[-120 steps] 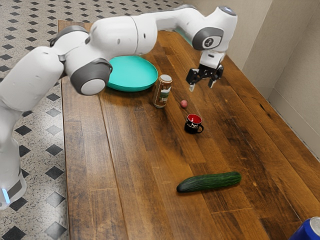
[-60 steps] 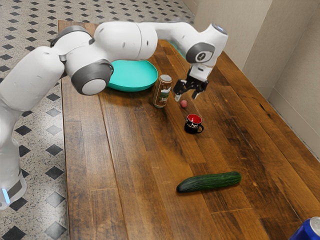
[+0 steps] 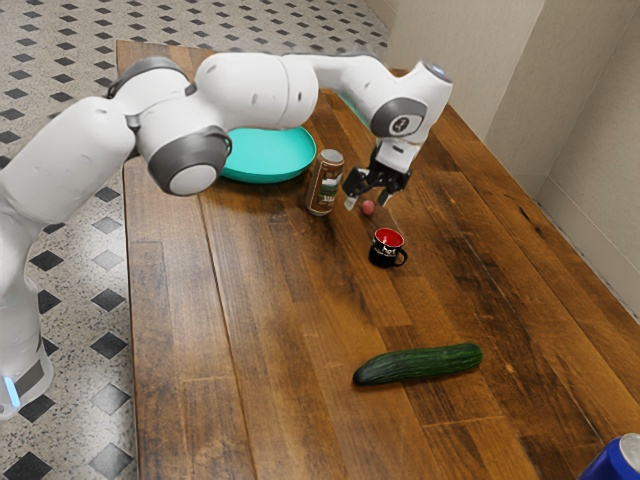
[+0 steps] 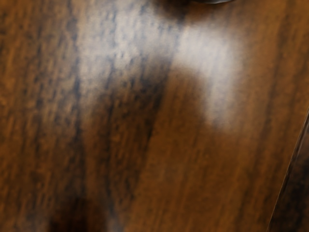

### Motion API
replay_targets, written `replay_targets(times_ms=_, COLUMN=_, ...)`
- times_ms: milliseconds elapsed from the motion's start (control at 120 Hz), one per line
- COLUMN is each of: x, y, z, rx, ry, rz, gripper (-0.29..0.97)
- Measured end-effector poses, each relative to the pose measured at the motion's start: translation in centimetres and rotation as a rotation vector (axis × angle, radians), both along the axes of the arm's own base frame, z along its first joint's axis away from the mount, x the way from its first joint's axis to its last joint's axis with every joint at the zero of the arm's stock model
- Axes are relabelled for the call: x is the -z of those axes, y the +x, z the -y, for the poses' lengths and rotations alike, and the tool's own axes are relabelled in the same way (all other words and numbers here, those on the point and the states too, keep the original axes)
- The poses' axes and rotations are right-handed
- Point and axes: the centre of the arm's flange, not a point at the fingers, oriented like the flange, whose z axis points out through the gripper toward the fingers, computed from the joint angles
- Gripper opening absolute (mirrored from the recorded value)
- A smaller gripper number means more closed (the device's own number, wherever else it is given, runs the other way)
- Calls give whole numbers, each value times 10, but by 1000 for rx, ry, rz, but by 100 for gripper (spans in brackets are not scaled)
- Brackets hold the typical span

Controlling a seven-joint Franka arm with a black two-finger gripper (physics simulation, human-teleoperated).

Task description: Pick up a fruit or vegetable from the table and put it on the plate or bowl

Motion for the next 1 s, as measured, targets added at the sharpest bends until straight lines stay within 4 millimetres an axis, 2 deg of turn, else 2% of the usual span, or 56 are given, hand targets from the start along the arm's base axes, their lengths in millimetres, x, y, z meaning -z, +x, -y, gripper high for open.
replay_targets(times_ms=333, x=-2, y=2, z=-11, rx=-14, ry=9, rz=28, gripper=68)
replay_targets(times_ms=1000, x=-10, y=11, z=-20, rx=-16, ry=31, rz=116, gripper=68)
